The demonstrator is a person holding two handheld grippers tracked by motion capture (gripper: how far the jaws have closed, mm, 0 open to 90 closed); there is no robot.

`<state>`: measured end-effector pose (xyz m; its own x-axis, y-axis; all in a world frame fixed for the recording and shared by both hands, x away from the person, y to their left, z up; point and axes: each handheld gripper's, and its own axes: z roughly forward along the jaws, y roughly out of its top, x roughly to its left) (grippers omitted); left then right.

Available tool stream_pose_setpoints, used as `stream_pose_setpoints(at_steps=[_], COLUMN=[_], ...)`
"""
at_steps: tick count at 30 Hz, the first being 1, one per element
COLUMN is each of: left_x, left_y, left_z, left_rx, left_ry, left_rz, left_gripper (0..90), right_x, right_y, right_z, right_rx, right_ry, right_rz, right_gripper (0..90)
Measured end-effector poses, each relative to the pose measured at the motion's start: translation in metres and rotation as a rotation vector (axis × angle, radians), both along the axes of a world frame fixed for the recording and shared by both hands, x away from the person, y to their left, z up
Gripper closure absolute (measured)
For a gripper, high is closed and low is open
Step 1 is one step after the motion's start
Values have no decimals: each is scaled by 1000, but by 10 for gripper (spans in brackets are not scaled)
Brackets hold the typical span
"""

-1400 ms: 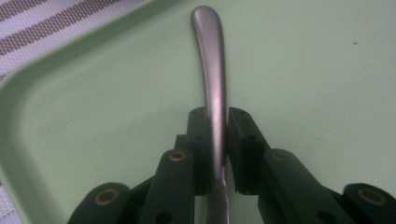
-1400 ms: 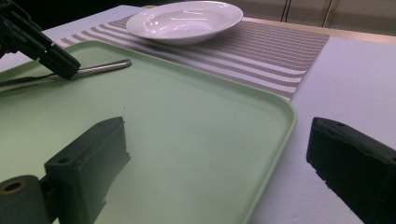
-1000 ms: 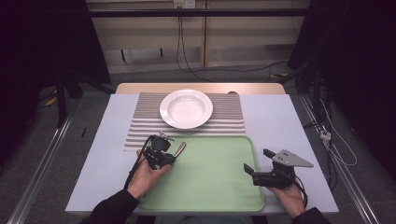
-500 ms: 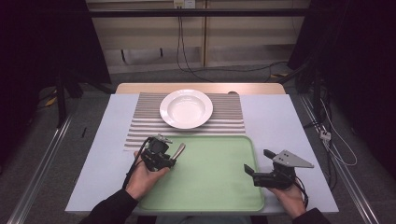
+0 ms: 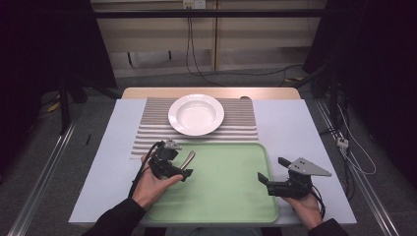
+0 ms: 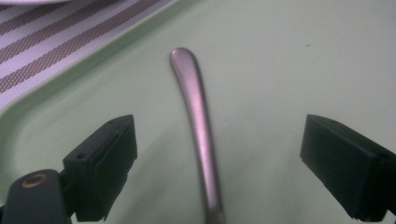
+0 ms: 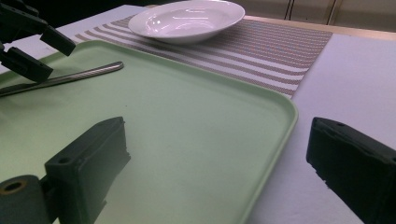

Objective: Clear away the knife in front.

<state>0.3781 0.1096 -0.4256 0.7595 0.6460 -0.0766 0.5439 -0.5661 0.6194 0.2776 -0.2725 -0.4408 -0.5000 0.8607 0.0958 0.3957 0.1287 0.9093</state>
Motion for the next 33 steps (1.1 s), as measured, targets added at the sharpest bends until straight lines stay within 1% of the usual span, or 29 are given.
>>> stream_pose_setpoints(at_steps=[3, 4, 5, 7, 8, 9, 10, 11, 12, 13, 14, 15, 18, 19, 20, 23, 25, 26, 27, 29, 31, 32, 33], left_x=[-3, -4, -6, -9, -11, -13, -13, -13, -13, -13, -12, -12, -14, -14, -14, -14, -12, -12, -10, -9, -7, -6, -6], left_y=[-2, -1, -1, -2, -2, -1, -1, -1, 0, -1, -2, -3, -6, -7, -8, -9, -10, -10, -9, -9, -7, -6, -5], left_z=[2, 2, 3, 5, 5, 5, 4, 2, 1, 1, 0, -1, -2, -4, -4, -6, -9, -10, -12, -15, -15, -15, -15], left_rx=[-24, -47, -68, -84, -91, -102, -97, -105, -114, -106, -108, -102, -53, -47, -34, -20, -9, 8, 8, 23, 18, 27, 27], left_ry=[-30, -45, -53, -78, -82, -83, -79, -66, -63, -61, -45, -43, -47, -42, -49, -47, -38, -45, -34, -32, -19, -24, -19], left_rz=[-14, -23, -37, -51, -55, -62, -66, -64, -67, -62, -78, -82, -85, -90, -90, -91, -88, -72, -89, -66, -58, -52, -54], left_gripper=[206, 234, 300, 429, 474, 530, 598, 646, 727, 809, 849, 900, 900, 900, 900, 900, 900, 900, 900, 900, 900, 900, 900], right_x=[0, 0, -1, -1, -1, -1, -1, -1, -1, -1, -1, -1, -1, -1, -1, -2, -1, -2, -1, -1, -1, -1, -1], right_y=[0, 0, 0, 1, 1, 2, 3, 3, 4, 4, 5, 4, 3, 2, 3, 3, 3, 3, 2, 3, 3, 3, 3], right_z=[0, 0, 0, 0, 1, 1, 1, 2, 2, 2, 1, 1, 1, 1, 1, 1, 1, 1, 1, 1, 1, 1, 1], right_rx=[-2, -6, -4, -4, -6, -5, -8, -12, -13, -12, -15, -15, -11, -8, -9, -12, -9, -11, -10, -11, -13, -14, -14], right_ry=[1, 0, 0, -2, -4, -3, -5, -7, -7, -7, -7, -7, -4, -3, -4, -4, -3, -2, -3, -2, -3, -3, 0], right_rz=[4, 4, 2, -1, 3, 1, 4, 3, 7, 7, 6, 4, -4, -5, -4, -1, -4, -6, -5, -4, -2, -2, -3], right_gripper=[51, 51, 51, 51, 51, 51, 51, 51, 51, 51, 51, 51, 52, 52, 52, 52, 52, 52, 52, 52, 52, 52, 52])
